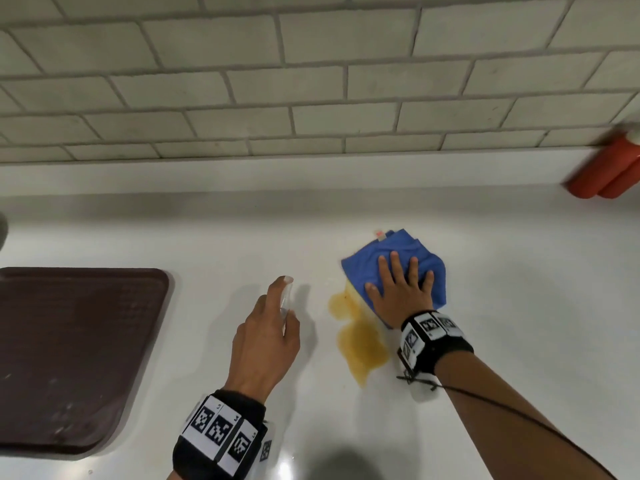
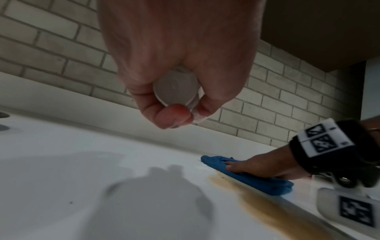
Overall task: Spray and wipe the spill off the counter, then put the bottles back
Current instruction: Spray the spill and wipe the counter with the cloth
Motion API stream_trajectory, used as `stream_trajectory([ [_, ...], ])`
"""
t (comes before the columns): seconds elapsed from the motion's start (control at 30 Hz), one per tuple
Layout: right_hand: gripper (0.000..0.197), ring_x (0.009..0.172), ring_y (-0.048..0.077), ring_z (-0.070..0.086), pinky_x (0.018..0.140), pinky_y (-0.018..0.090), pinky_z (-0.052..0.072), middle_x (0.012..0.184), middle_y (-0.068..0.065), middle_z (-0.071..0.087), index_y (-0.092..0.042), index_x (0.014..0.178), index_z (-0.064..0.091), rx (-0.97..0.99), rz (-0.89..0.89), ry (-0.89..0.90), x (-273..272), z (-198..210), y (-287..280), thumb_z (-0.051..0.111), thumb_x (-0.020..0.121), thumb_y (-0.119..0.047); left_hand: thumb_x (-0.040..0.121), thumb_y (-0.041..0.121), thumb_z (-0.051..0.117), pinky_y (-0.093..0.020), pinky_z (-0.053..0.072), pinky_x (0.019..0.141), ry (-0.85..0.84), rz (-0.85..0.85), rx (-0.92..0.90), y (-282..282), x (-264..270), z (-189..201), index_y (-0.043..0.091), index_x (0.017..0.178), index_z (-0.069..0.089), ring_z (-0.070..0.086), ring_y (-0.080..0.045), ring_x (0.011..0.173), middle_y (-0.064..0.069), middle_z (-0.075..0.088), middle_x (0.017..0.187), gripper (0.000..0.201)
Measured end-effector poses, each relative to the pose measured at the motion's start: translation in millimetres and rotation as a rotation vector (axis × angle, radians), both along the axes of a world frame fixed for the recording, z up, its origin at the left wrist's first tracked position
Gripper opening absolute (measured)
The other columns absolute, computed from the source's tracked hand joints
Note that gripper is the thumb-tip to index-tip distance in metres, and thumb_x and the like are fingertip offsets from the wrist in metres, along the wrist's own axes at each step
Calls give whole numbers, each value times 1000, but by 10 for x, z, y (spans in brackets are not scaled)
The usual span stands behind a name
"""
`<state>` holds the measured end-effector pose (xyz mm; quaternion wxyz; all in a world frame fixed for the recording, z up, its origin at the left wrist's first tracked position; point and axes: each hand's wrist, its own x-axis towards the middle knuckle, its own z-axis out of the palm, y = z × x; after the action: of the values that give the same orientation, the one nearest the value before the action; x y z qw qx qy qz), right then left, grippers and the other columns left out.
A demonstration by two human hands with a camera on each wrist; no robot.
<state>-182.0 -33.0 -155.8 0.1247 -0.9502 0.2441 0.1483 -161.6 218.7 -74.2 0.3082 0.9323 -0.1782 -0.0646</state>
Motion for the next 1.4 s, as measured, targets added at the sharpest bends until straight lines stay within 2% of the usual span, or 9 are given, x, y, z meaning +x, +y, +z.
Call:
stream_trajectory([
  [0.17,69,145,39,-20,115,63,-7,162,0,-18,-26,153,-11,37,-15,55,427,43,107,13,97,-58,95,21,50,-40,51,74,27,8,9,82,13,13,42,144,29,64,-28,81,2,64,106,57],
  [0.33,67,146,37,-19,115,62,-10,162,-1,-17,-26,153,-10,21,149,30,344,9,438,13,97,-56,95,21,50,-41,52,73,18,9,2,95,44,23,42,144,28,64,-28,79,2,63,102,57],
  [0.47,82,148,35,-14,114,60,-11,163,-2,-9,-28,154,-3,2,259,-10,-17,-34,663,-5,81,-65,95,20,50,-37,48,67,-3,-16,15,100,67,38,41,142,29,61,-27,75,5,59,92,56],
  [0.53,83,149,34,-8,115,59,-8,163,-3,-1,-29,154,3,-9,264,-33,-241,-67,637,-2,81,-67,94,18,50,-37,47,64,-17,-25,15,88,73,47,40,138,31,59,-27,70,6,55,82,53],
  [0.63,80,146,37,19,113,61,12,160,-2,21,-28,152,22,-45,199,-57,-530,-78,484,4,88,-72,93,16,50,-36,47,61,-25,-28,32,40,88,49,35,132,36,55,-28,64,6,51,73,46],
  [0.8,84,150,29,-8,118,55,-4,160,-11,-14,-37,151,-12,-71,55,-36,-828,-109,56,-8,76,-77,95,17,50,-39,51,66,-35,-55,16,-47,57,35,36,137,35,63,-29,75,4,58,84,48],
  [1.0,76,149,29,-11,118,56,-6,162,-8,-15,-36,151,-13,-29,-84,24,-855,-31,-376,11,88,-72,95,17,49,-38,50,60,-48,-63,34,-130,-19,26,34,132,36,59,-28,64,5,54,74,42],
  [1.23,75,147,37,-14,116,62,-4,163,-2,-14,-30,153,-9,12,-112,49,-234,13,-603,16,92,-67,94,17,48,-35,42,58,-36,-41,79,-129,-83,2,37,133,34,56,-26,65,9,53,73,45],
  [1.4,71,146,39,-16,115,63,-4,163,-2,-15,-29,153,-9,20,-47,61,243,19,-467,15,95,-63,94,18,48,-37,48,60,-18,2,83,-37,-106,-17,37,131,33,60,-27,67,7,57,78,44],
])
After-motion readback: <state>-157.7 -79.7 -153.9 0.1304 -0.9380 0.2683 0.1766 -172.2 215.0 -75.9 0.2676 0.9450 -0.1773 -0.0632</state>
